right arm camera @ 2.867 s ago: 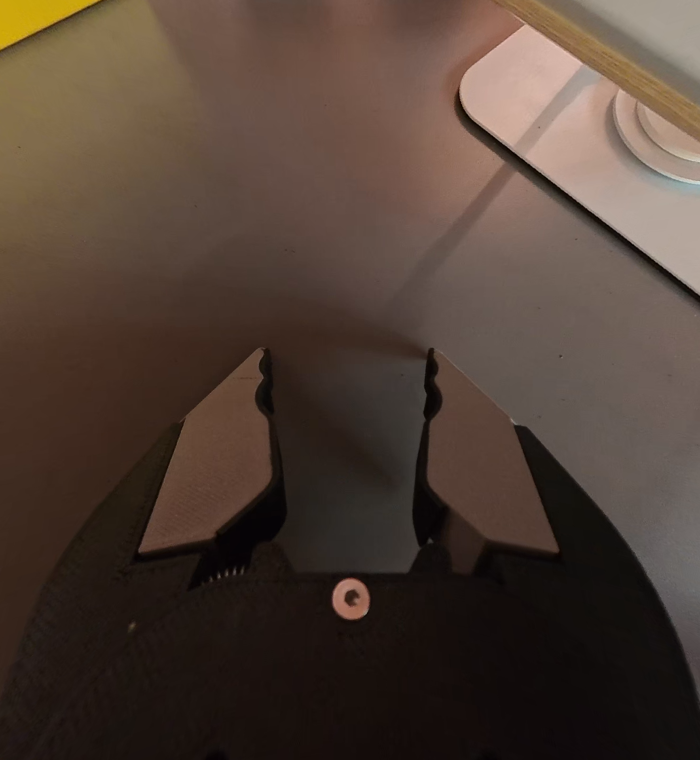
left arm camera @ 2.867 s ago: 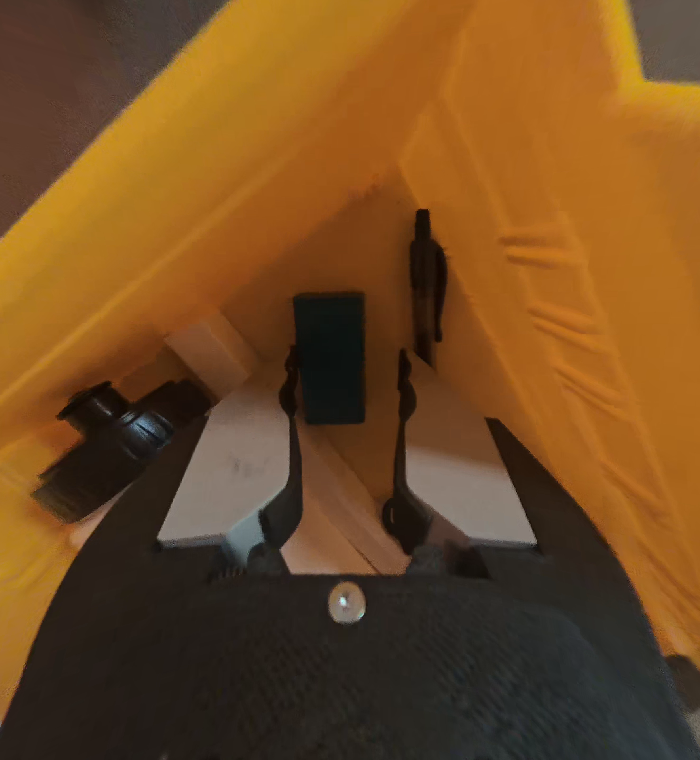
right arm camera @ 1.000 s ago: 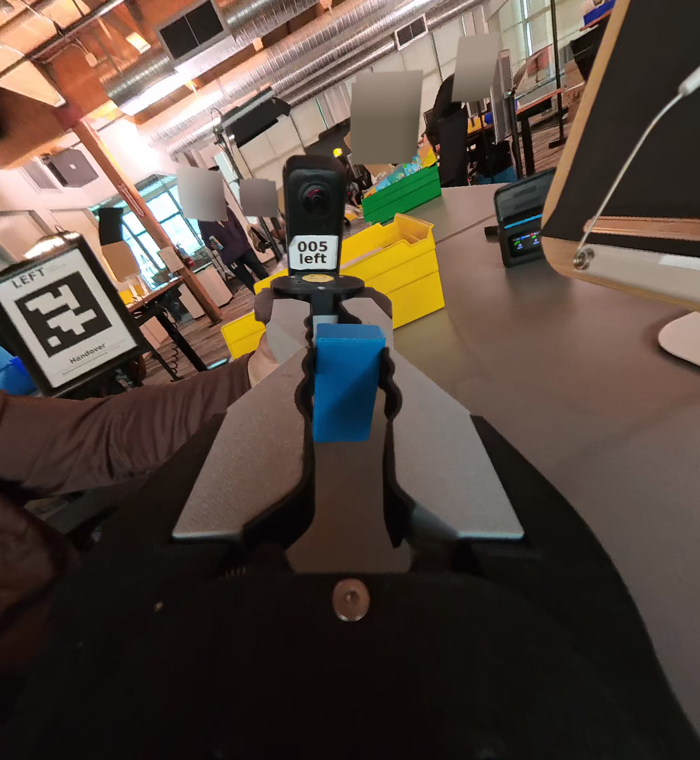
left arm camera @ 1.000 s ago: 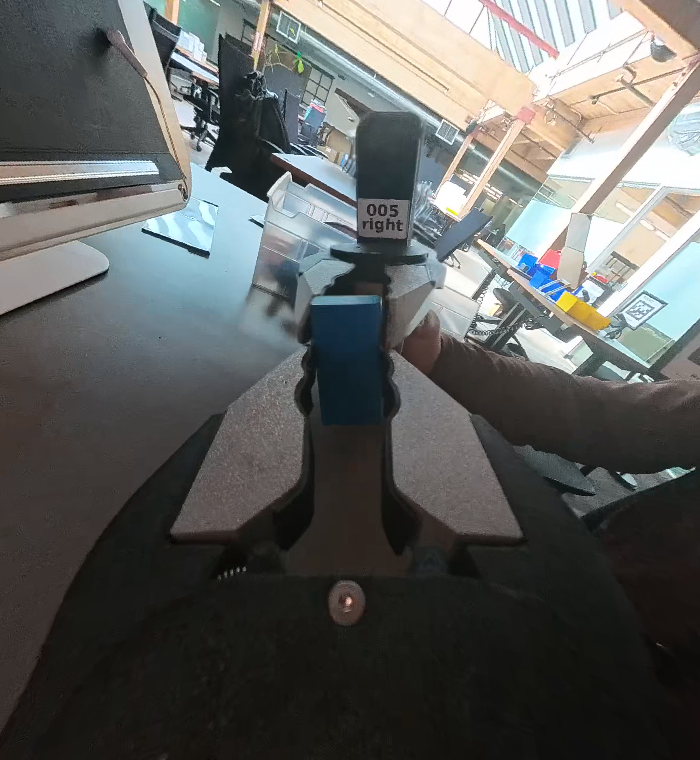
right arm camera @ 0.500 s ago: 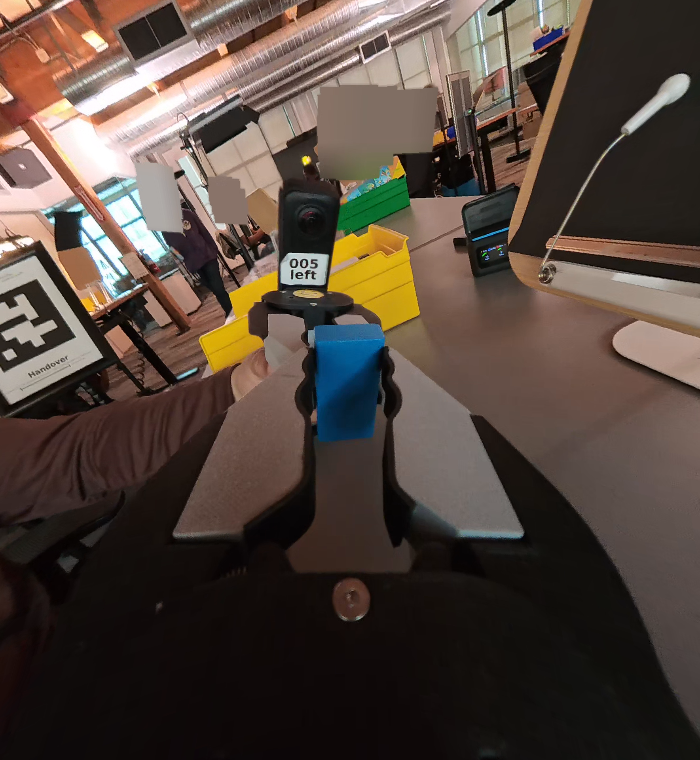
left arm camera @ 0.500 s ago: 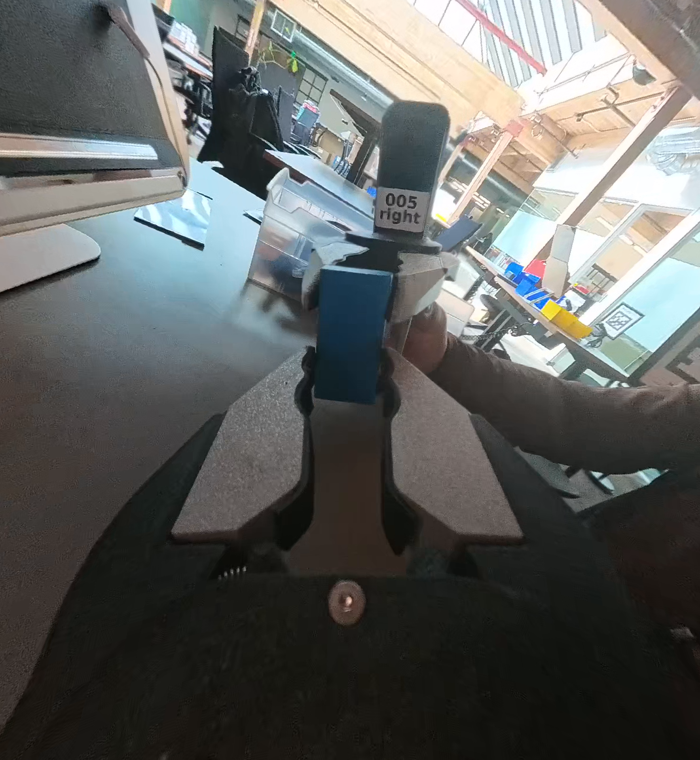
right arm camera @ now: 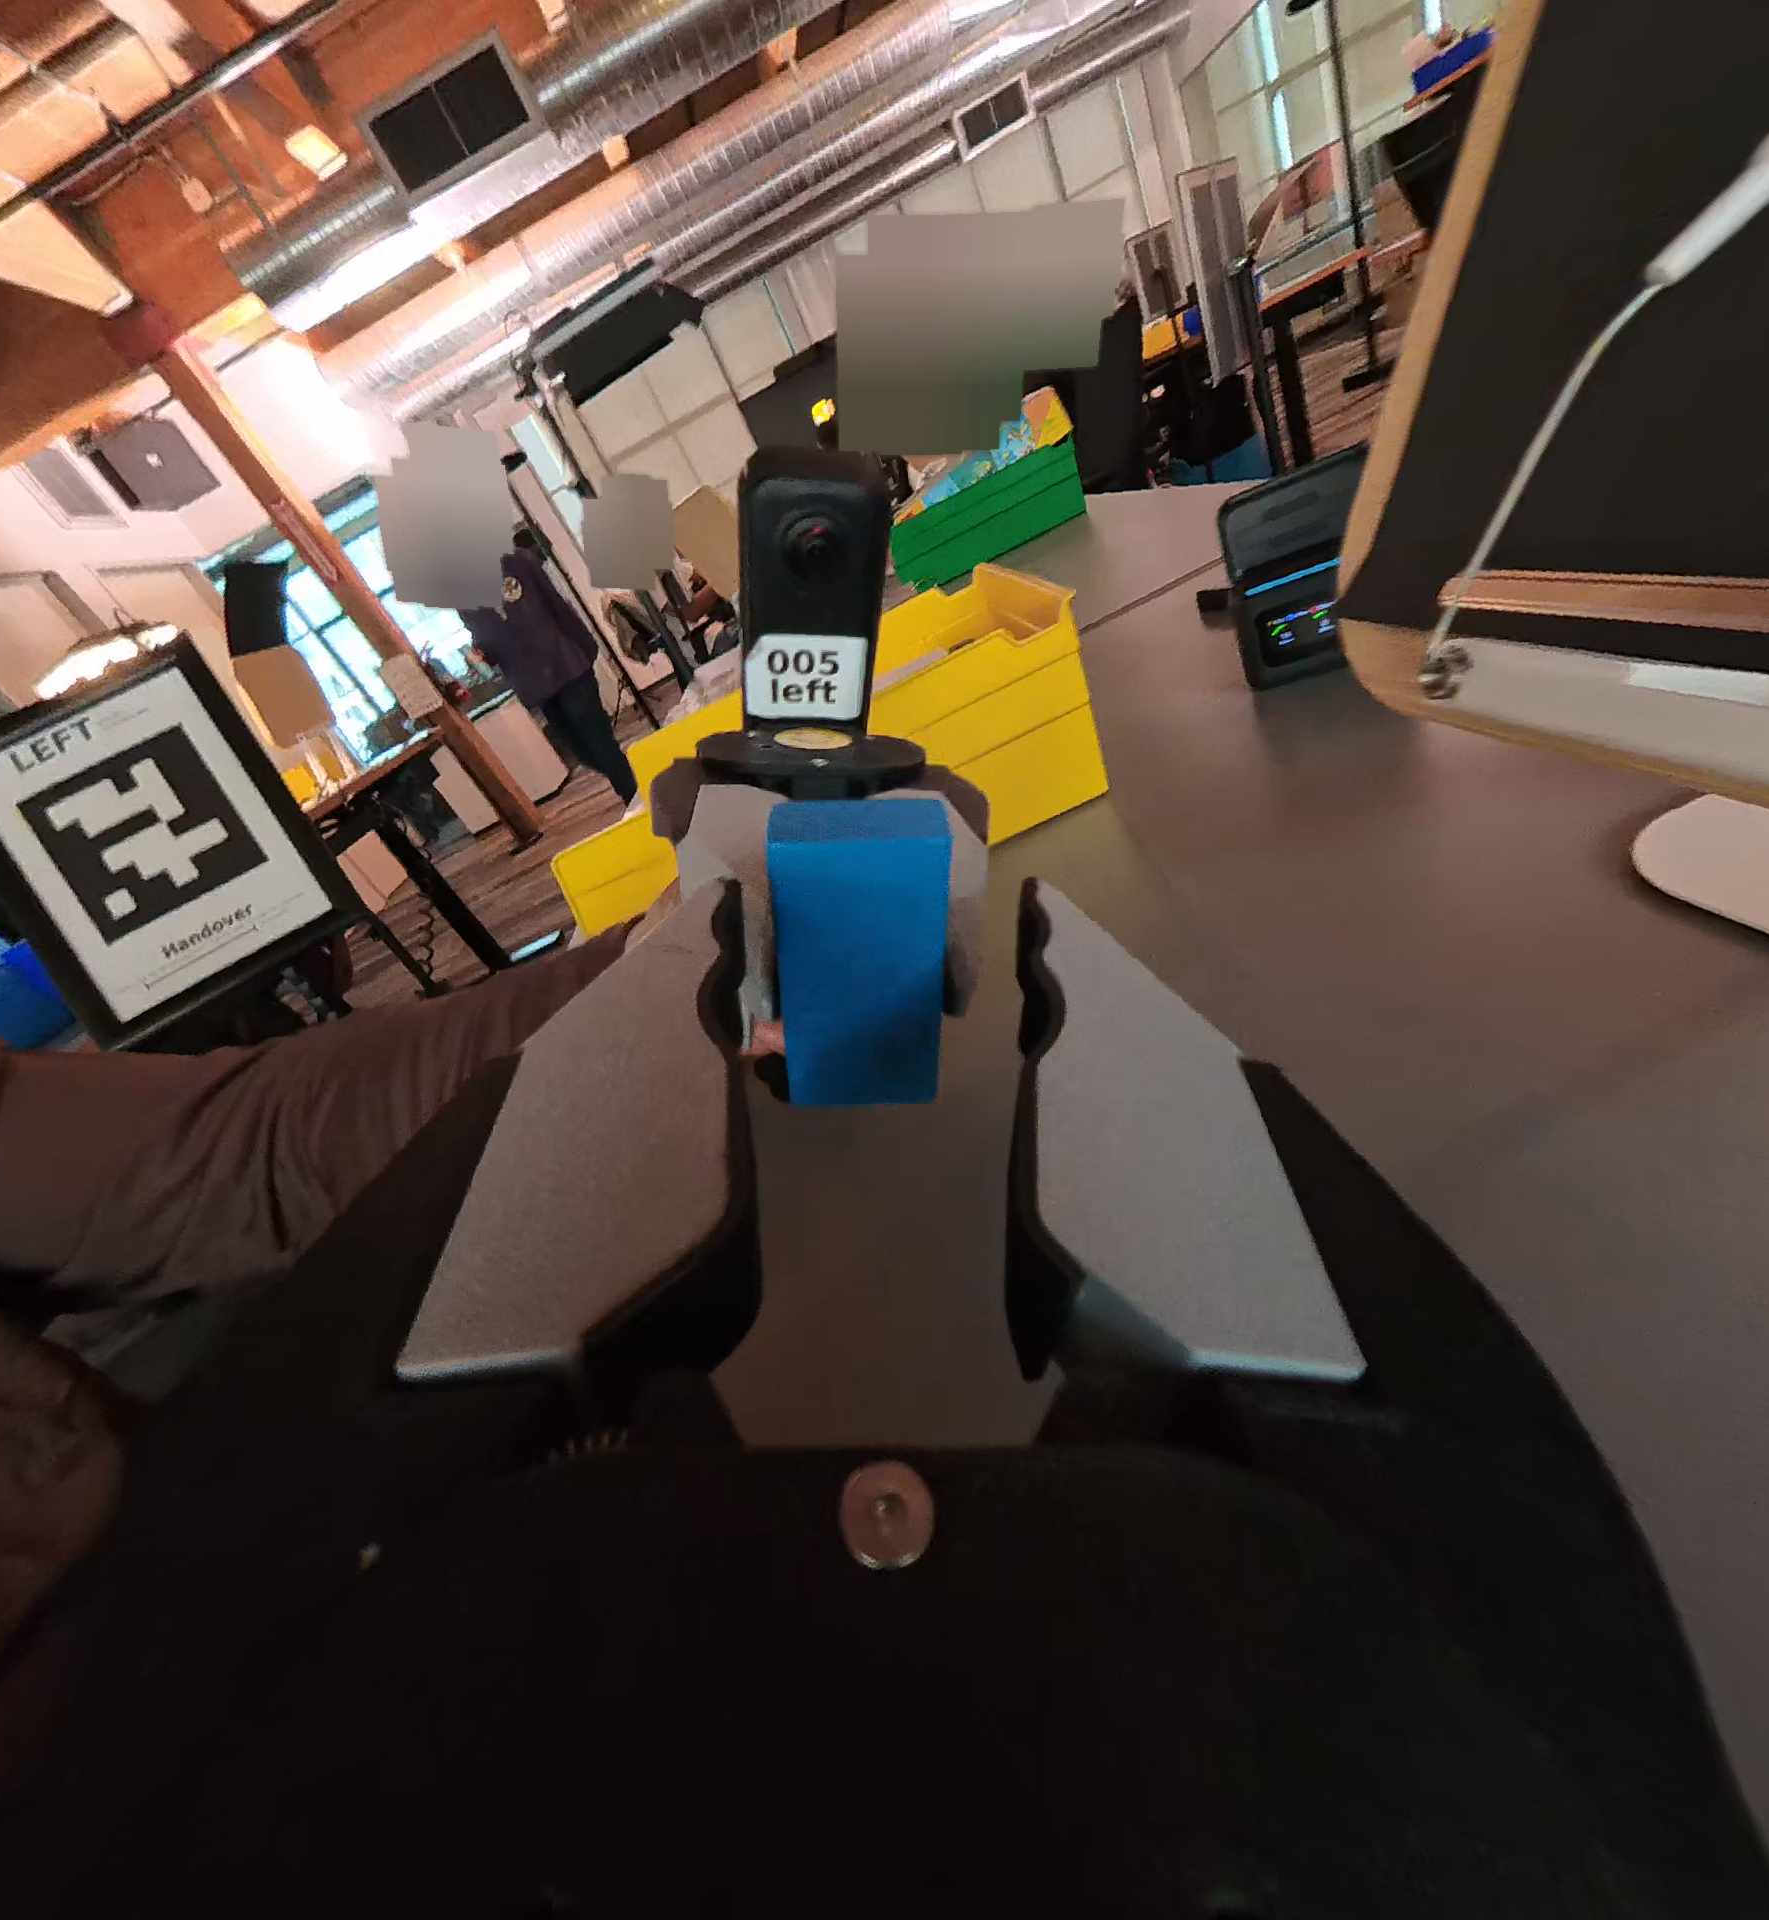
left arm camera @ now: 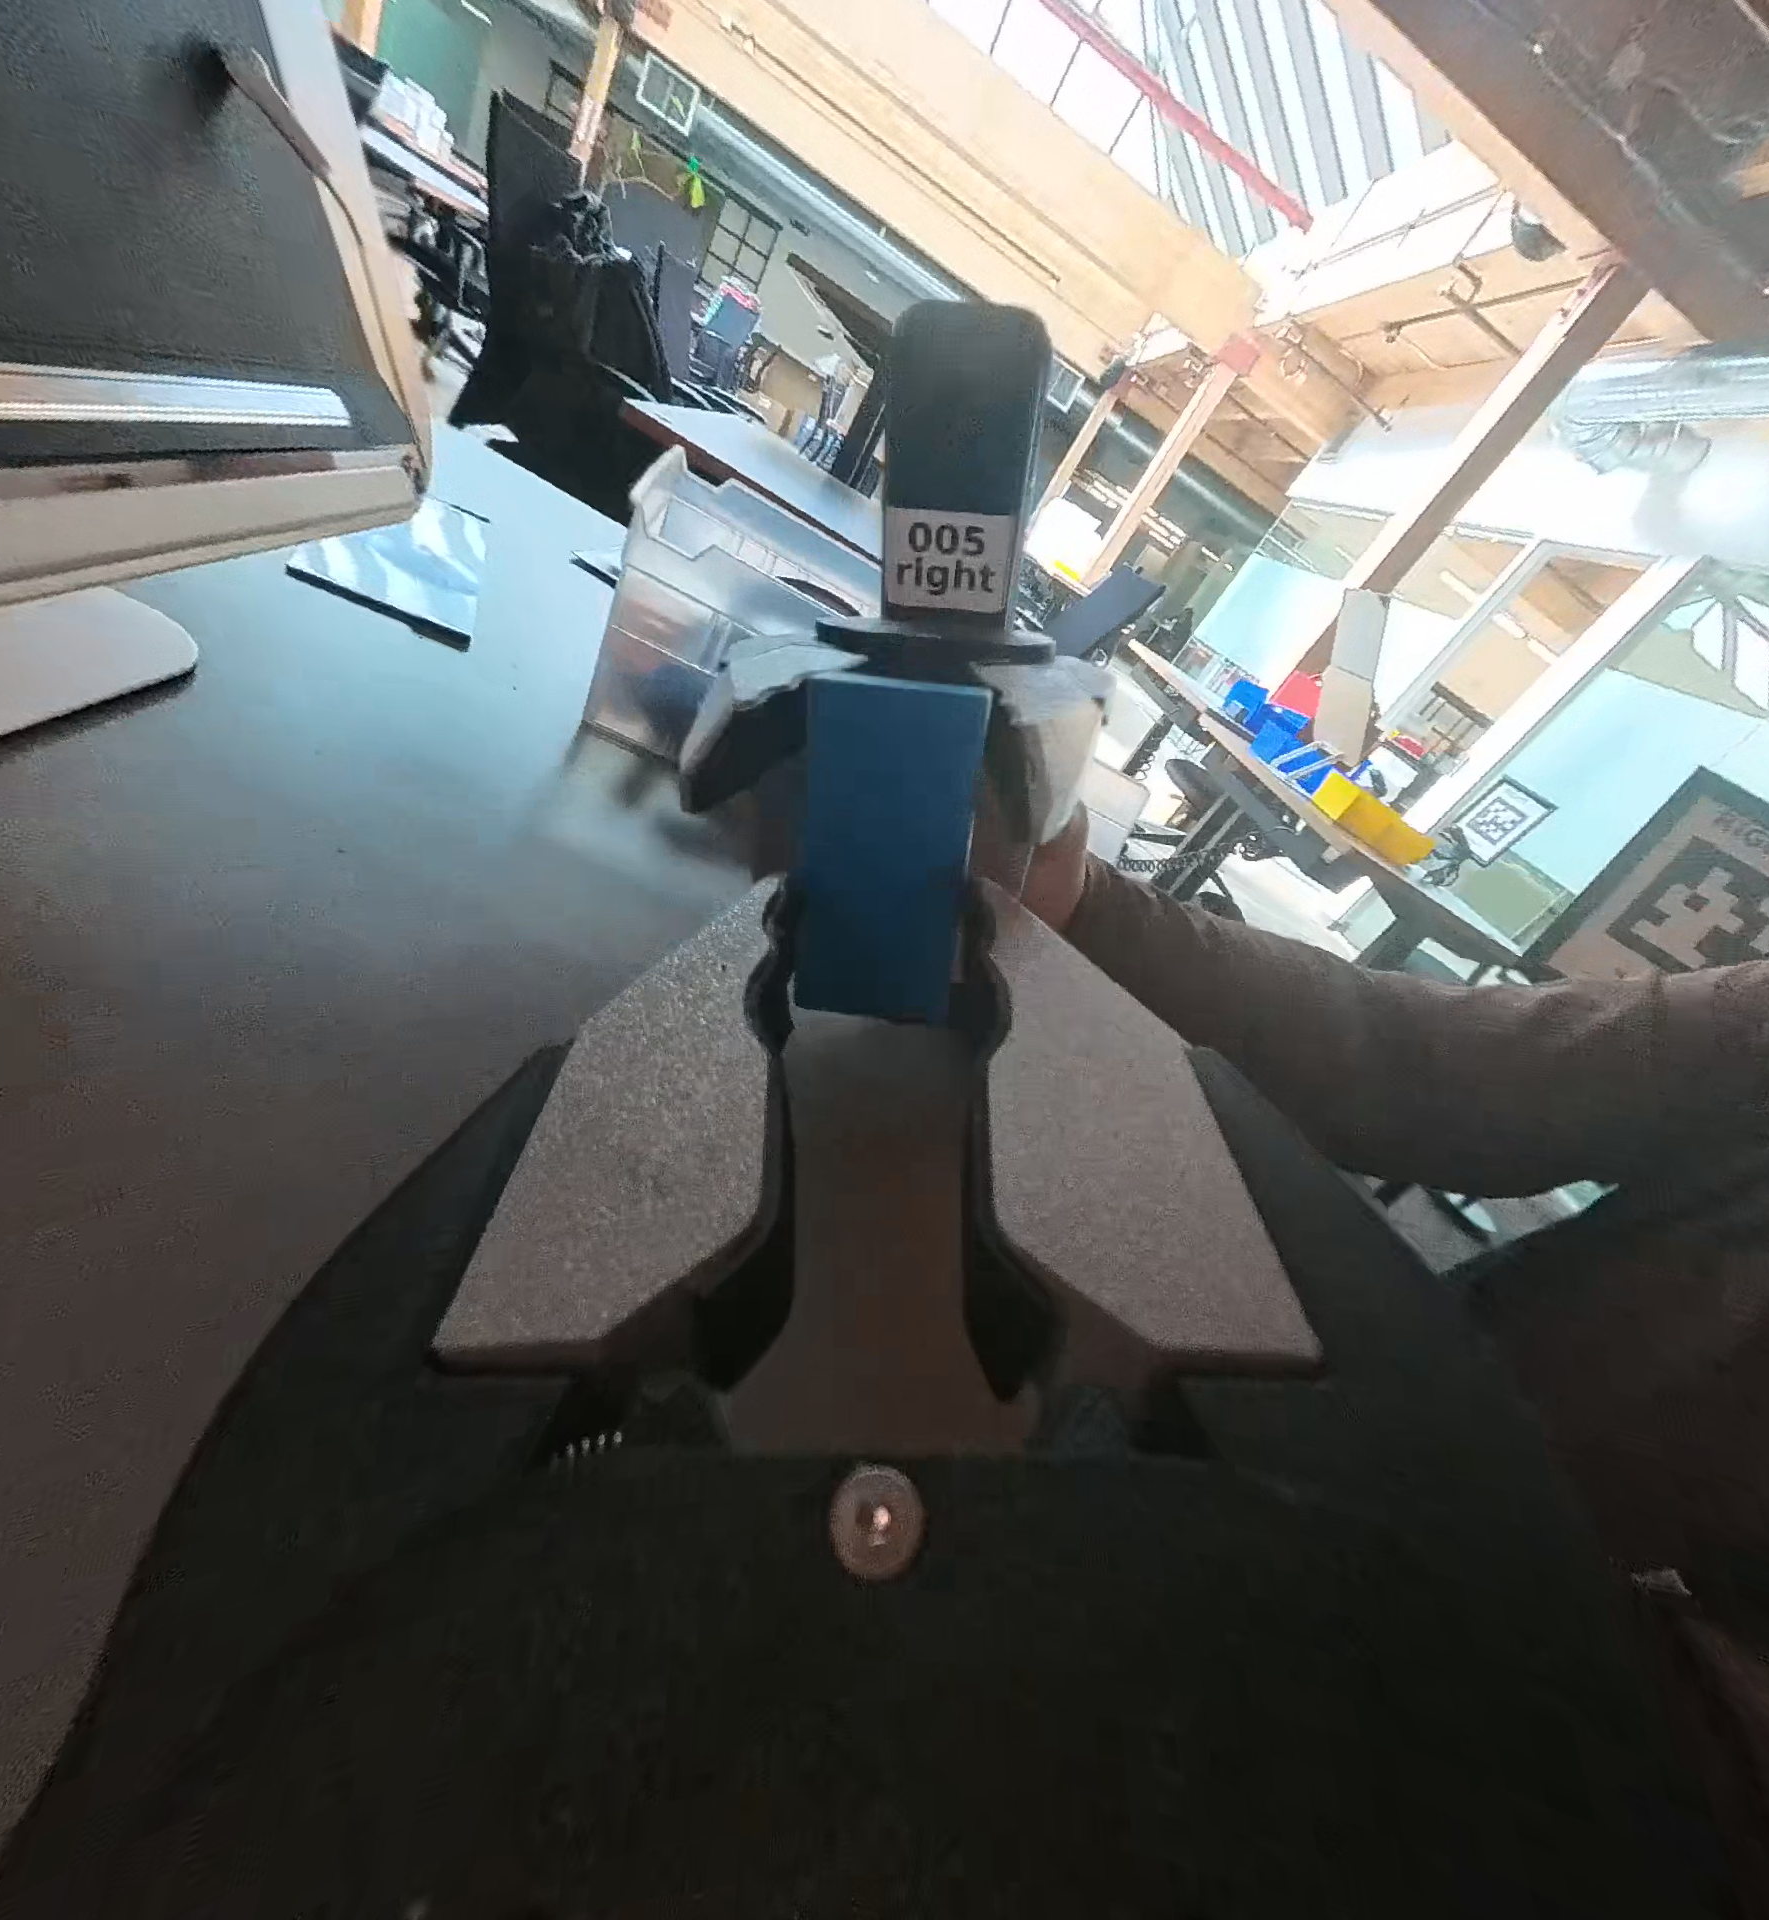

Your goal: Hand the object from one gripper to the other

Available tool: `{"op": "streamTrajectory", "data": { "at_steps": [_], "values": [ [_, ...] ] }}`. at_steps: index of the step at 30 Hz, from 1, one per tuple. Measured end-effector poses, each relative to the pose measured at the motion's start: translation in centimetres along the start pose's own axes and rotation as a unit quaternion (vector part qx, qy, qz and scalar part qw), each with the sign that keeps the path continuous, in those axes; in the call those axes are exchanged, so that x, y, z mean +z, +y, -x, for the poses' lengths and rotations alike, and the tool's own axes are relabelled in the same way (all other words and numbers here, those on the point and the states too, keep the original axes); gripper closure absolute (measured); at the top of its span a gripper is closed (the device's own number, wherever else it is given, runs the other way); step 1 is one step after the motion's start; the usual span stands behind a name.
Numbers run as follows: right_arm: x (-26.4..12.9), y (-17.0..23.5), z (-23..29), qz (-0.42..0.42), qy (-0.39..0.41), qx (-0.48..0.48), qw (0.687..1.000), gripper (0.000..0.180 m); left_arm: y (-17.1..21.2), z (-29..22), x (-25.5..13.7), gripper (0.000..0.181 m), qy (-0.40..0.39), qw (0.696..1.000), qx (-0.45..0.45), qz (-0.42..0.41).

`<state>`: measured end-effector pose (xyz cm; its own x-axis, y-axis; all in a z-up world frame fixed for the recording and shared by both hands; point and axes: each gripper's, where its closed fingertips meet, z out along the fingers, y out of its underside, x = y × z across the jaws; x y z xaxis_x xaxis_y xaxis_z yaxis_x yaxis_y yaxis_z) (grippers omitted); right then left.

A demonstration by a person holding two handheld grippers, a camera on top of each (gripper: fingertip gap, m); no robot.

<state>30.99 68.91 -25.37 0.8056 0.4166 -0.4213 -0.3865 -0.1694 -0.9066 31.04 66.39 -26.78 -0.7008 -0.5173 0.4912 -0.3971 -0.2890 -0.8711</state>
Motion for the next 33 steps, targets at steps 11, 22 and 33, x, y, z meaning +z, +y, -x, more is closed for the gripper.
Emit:
{"op": "streamTrajectory", "data": {
  "at_steps": [11,22,33],
  "values": [
    [-2.4,-0.6,-4.4,0.115,0.319,-0.334,0.879,0.149,-1.5,2.7,-1.8,0.15,-0.077,0.996,-0.017,-0.043],
    [0.4,2.2,-4.2,0.232,0.365,-0.488,0.758,0.148,0.3,2.4,0.3,0.137,-0.125,0.991,0.044,0.021],
    [0.7,5.2,-0.5,0.232,0.168,-0.355,0.89,0.138,3.3,1.5,-0.9,0.167,-0.092,0.978,0.111,0.148]
  ]
}}
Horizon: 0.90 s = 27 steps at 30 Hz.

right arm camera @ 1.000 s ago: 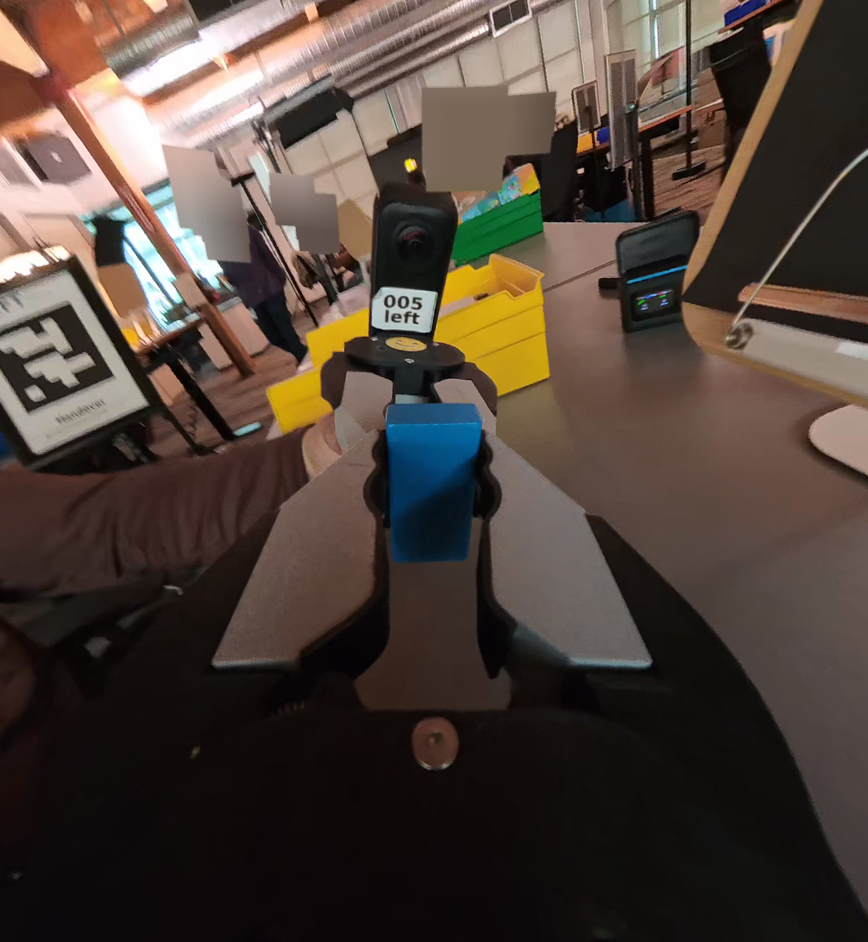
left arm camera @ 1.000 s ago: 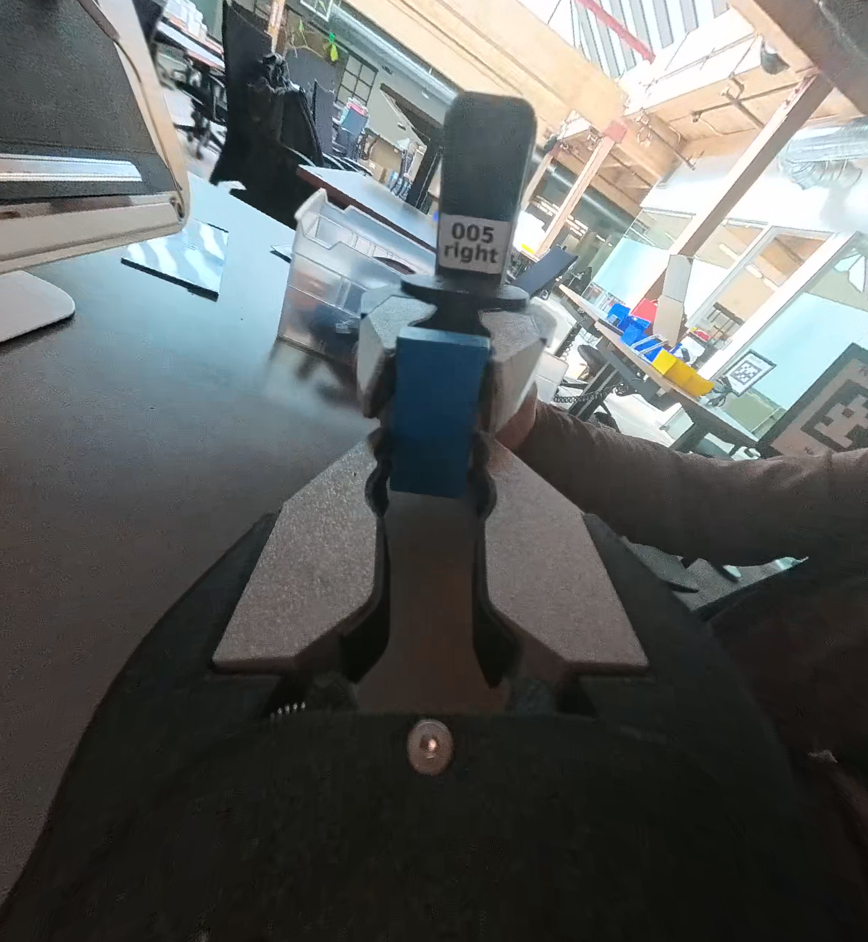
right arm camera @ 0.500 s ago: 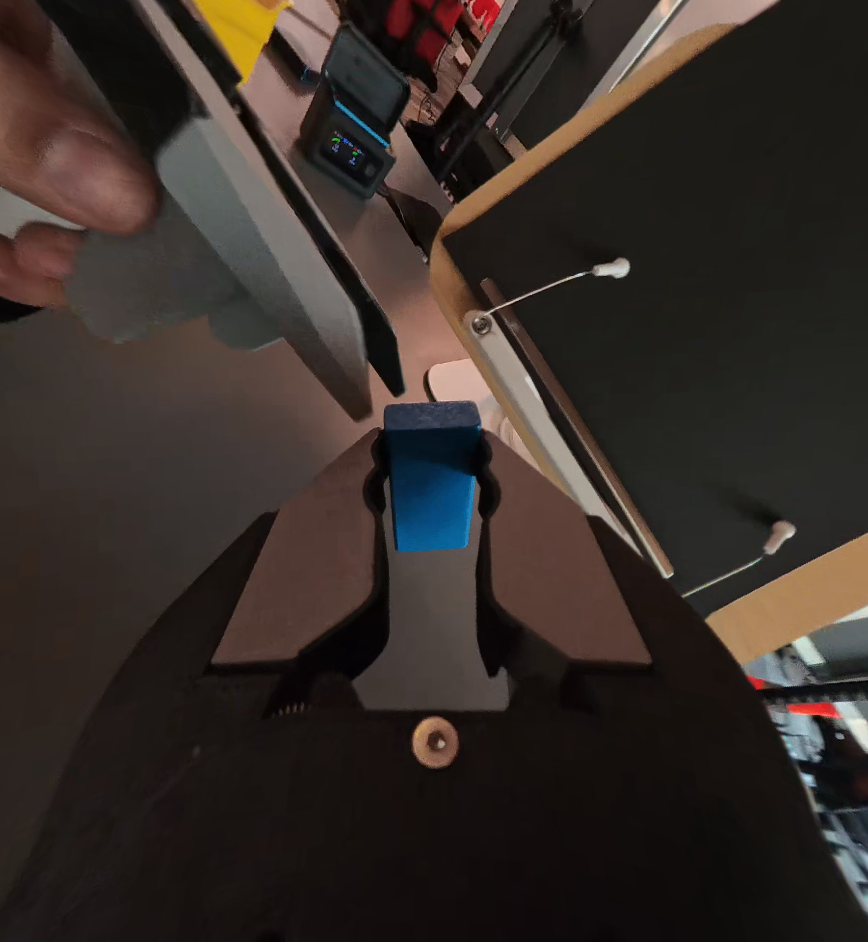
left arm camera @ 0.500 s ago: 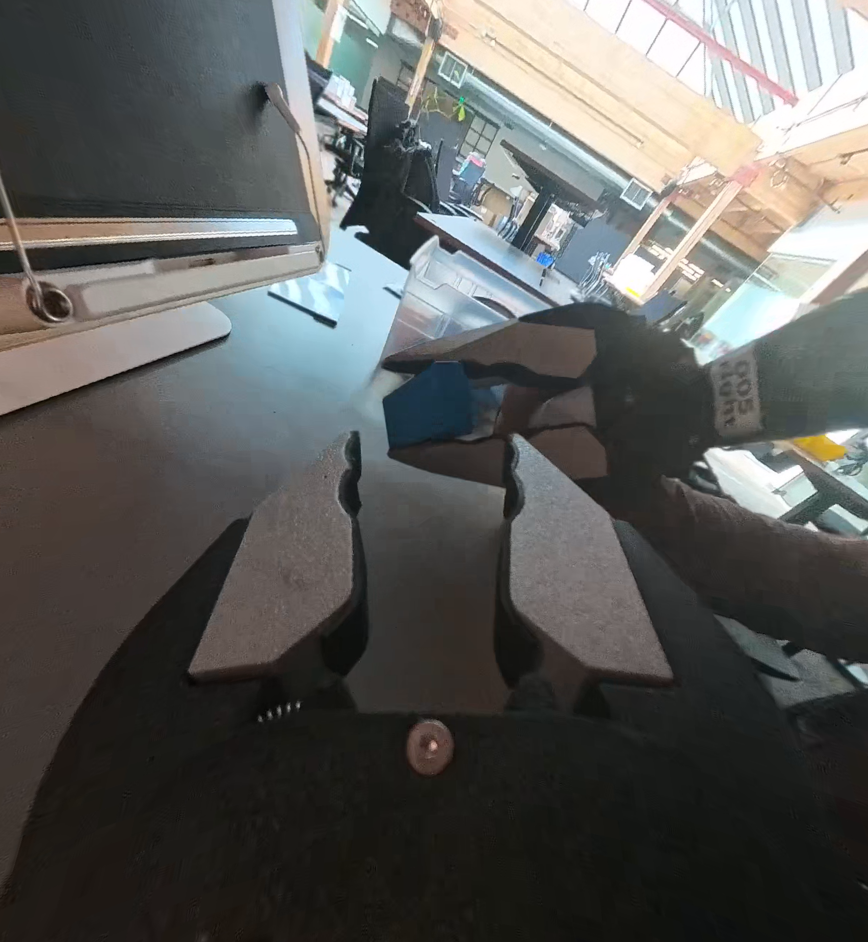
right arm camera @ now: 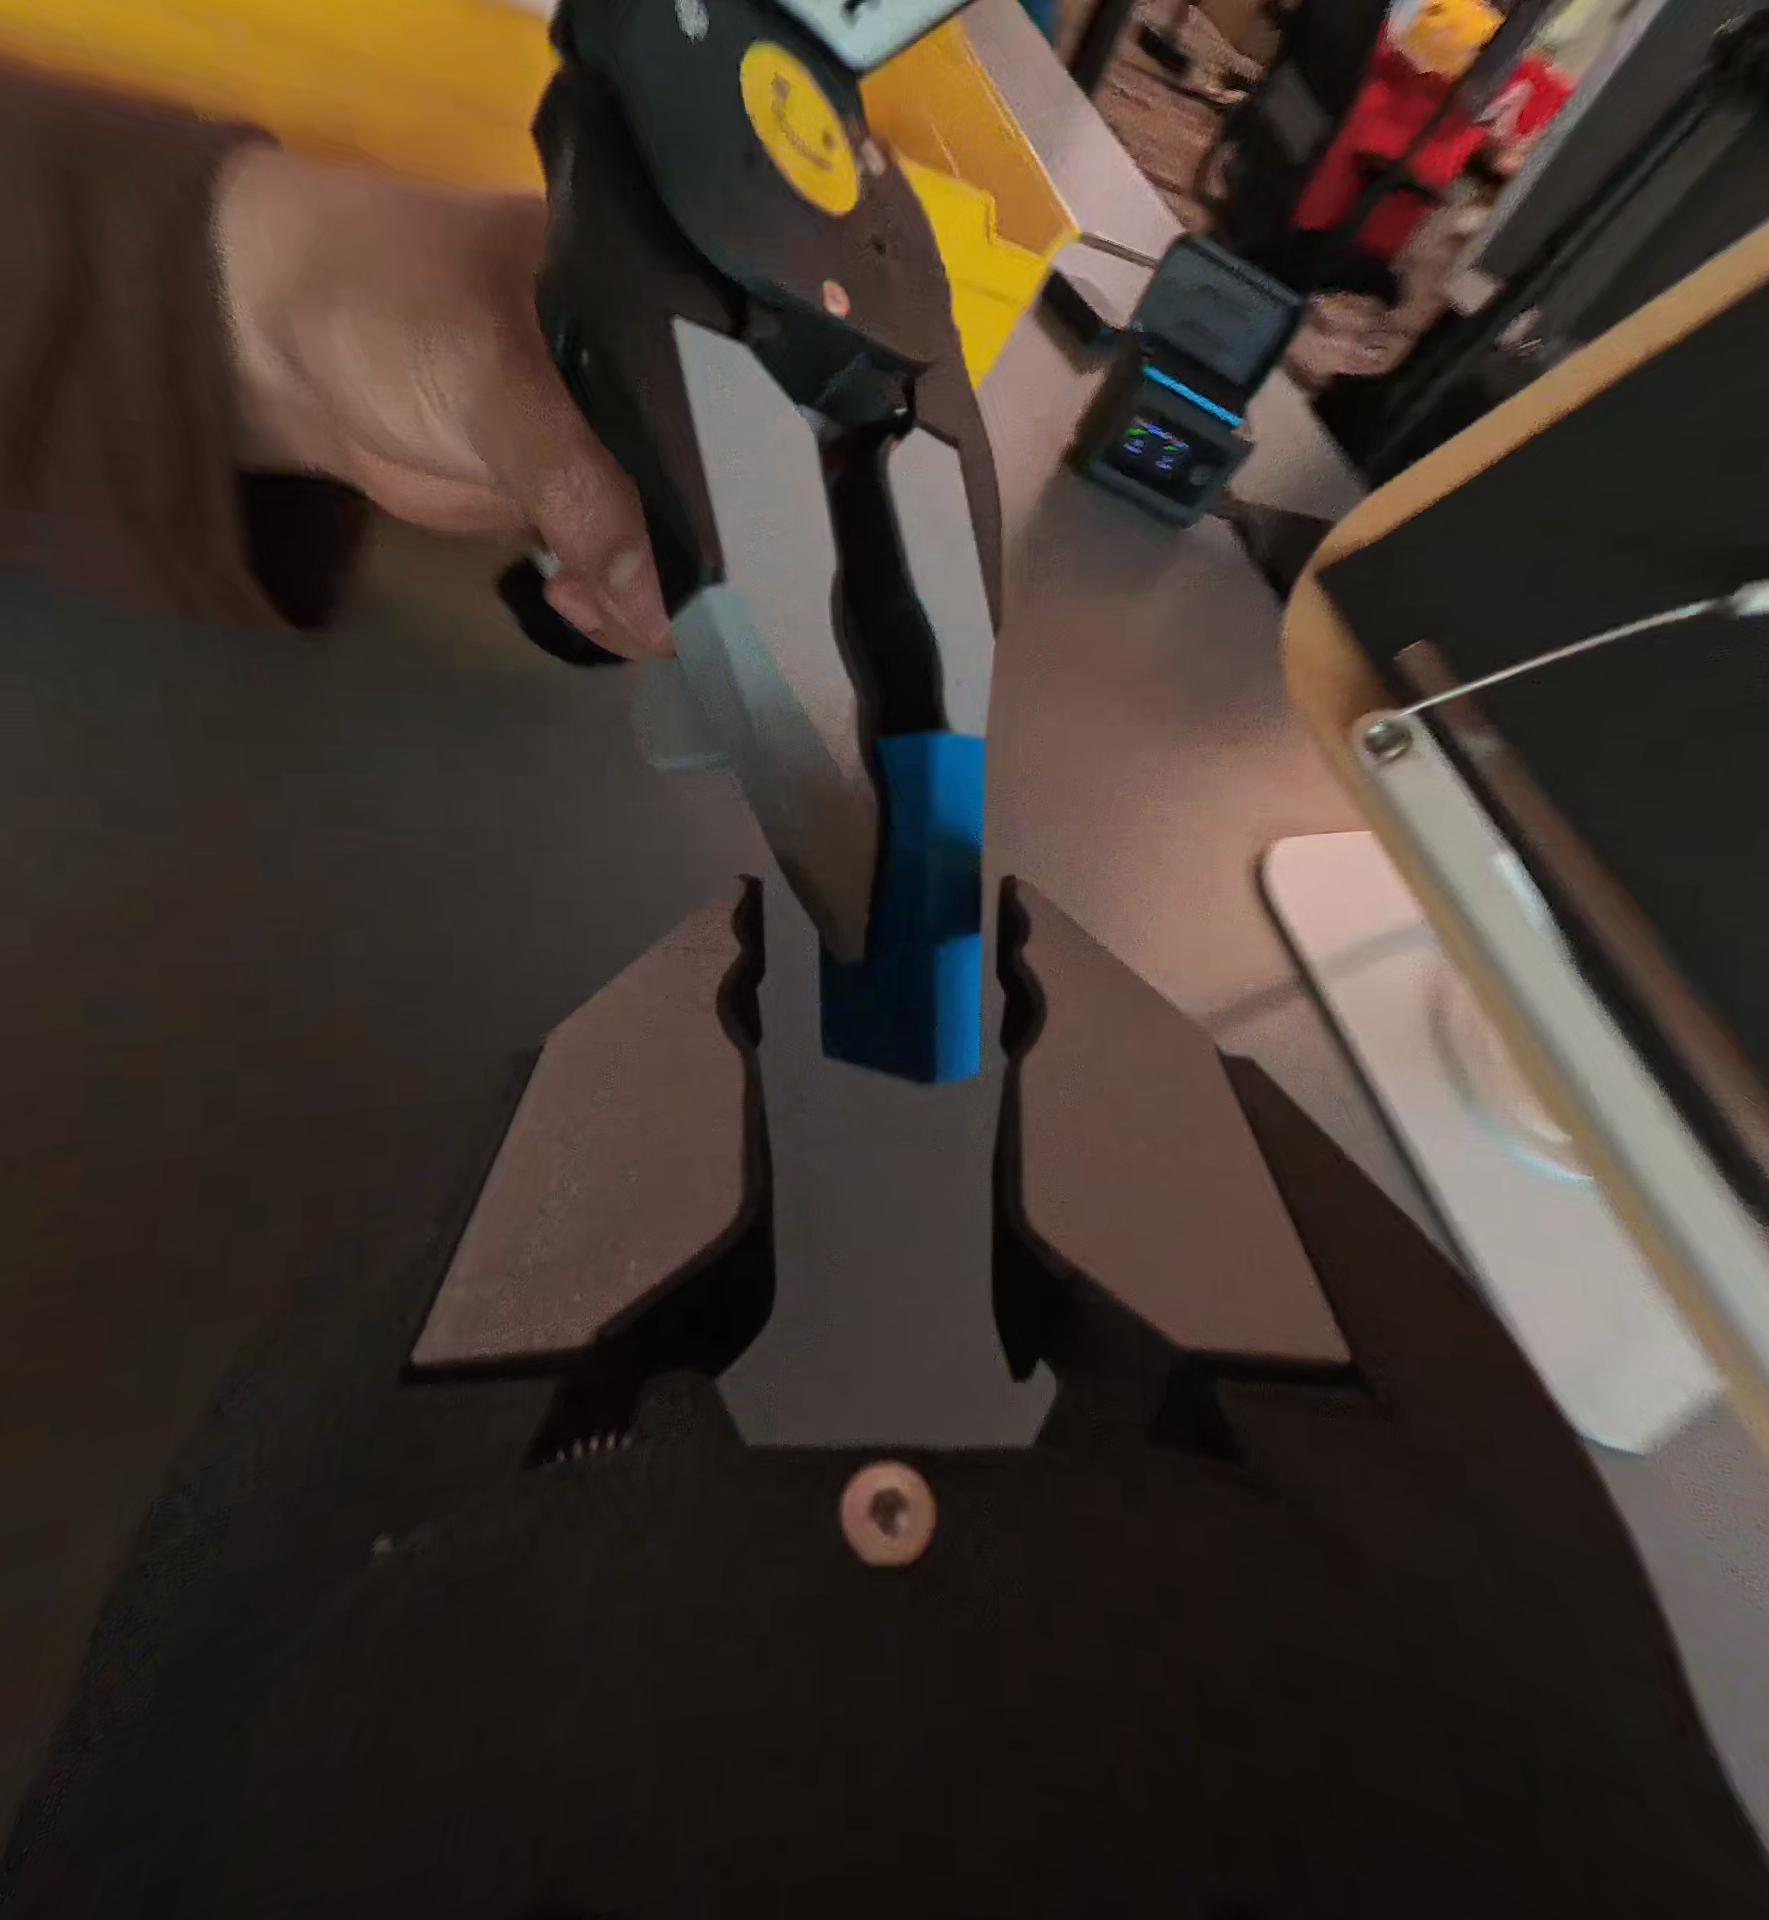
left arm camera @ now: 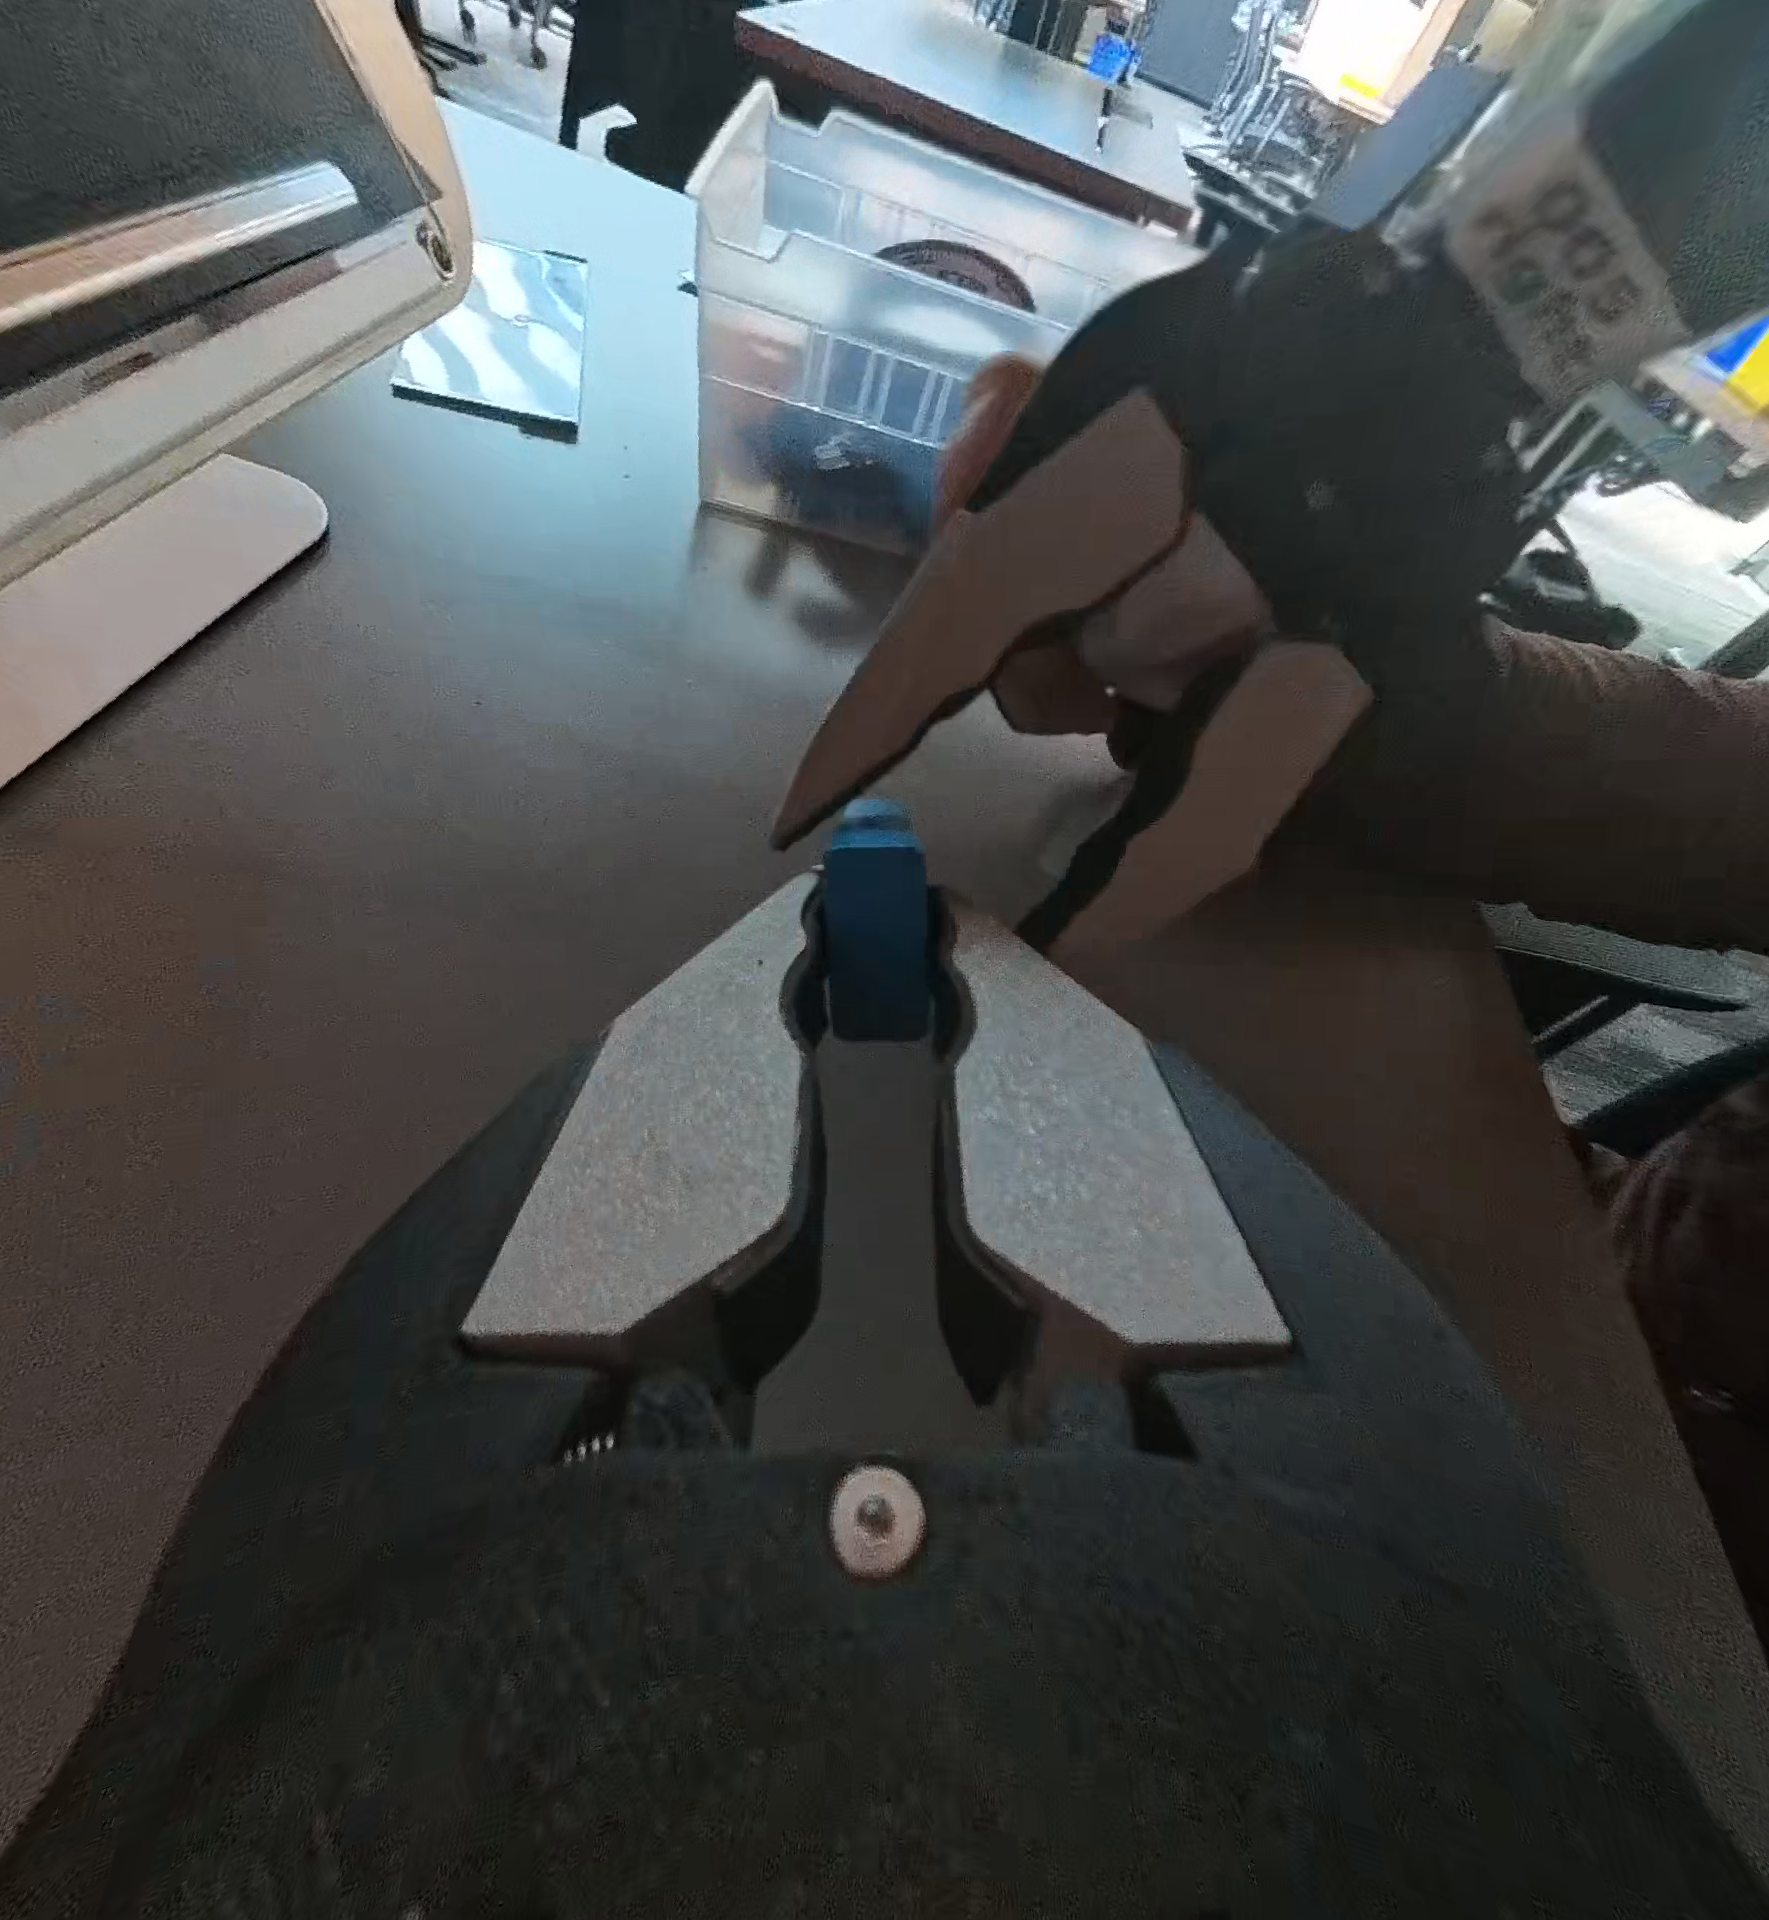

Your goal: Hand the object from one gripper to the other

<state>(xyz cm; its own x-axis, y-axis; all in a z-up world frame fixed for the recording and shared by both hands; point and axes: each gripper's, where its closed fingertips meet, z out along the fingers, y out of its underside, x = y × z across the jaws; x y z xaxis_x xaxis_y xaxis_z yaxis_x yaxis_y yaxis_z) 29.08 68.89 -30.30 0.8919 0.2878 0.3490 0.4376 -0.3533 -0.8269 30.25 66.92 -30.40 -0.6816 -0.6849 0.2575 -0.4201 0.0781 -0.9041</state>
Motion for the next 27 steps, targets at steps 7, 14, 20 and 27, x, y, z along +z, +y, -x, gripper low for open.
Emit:
{"op": "streamTrajectory", "data": {
  "at_steps": [7,14,20,27],
  "values": [
    [-2.3,-1.3,1.7,-0.077,-0.158,0.128,0.976,0.151,-2.0,-3.1,-2.0,0.168,0.083,0.992,0.063,-0.073],
    [-1.8,-0.8,-1.5,-0.043,0.009,0.015,0.999,0.167,-3.0,-1.0,-2.2,0.156,0.058,0.992,-0.022,-0.108],
    [-2.5,0.8,-6.5,0.066,0.255,-0.144,0.954,0.167,-3.4,1.8,-3.0,0.134,0.087,0.962,-0.196,-0.168],
    [-1.8,-0.5,-6.7,0.131,0.349,-0.341,0.863,0.167,-3.9,1.7,-2.6,0.12,0.14,0.922,-0.3,-0.199]
  ]
}}
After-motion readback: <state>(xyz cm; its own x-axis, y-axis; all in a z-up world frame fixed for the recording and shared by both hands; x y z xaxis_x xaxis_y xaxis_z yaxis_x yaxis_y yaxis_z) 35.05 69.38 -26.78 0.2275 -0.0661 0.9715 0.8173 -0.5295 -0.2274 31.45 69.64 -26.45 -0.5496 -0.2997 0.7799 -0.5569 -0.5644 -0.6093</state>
